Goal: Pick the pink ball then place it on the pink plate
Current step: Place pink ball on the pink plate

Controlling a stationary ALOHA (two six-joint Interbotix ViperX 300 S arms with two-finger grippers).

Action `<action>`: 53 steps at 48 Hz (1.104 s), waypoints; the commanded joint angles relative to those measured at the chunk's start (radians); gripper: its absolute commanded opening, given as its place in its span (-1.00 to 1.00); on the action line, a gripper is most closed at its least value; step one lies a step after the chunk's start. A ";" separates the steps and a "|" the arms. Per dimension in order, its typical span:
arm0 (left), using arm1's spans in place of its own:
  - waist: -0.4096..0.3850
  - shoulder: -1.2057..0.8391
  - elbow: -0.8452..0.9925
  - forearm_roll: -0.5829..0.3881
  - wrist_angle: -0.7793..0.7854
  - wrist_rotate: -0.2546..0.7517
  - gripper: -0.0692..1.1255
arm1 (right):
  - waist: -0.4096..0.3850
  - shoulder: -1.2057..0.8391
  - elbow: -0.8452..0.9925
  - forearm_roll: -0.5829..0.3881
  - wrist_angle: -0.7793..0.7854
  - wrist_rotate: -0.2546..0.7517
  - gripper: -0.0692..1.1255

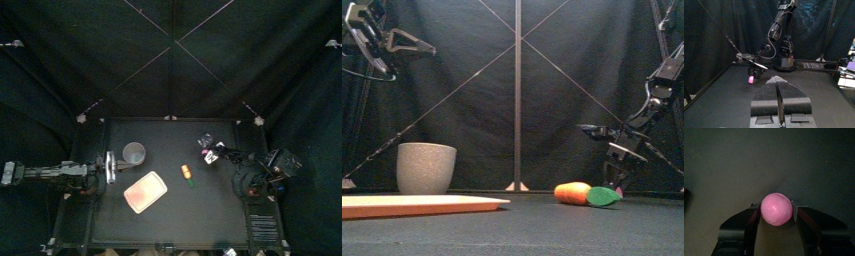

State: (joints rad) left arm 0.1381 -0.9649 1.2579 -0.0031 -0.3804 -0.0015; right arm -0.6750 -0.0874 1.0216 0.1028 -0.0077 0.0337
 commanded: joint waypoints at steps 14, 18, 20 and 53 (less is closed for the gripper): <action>0.003 0.003 -0.009 -0.012 -0.009 0.000 -0.91 | 0.296 -0.072 -0.135 0.015 -0.006 -0.002 0.34; 0.003 0.005 -0.006 -0.017 -0.009 0.000 -0.91 | 0.411 -0.069 -0.187 0.015 -0.012 -0.003 0.34; 0.003 0.003 -0.006 -0.018 -0.009 0.002 -0.91 | 0.462 -0.058 -0.213 0.014 -0.018 -0.003 0.34; 0.005 0.005 0.009 -0.048 -0.009 0.003 -0.91 | 0.710 0.492 -0.821 -0.052 -0.058 -0.003 0.32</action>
State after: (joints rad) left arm 0.1396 -0.9649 1.2809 -0.0476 -0.3804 -0.0015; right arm 0.0353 0.3973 0.2746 0.0644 -0.0660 0.0322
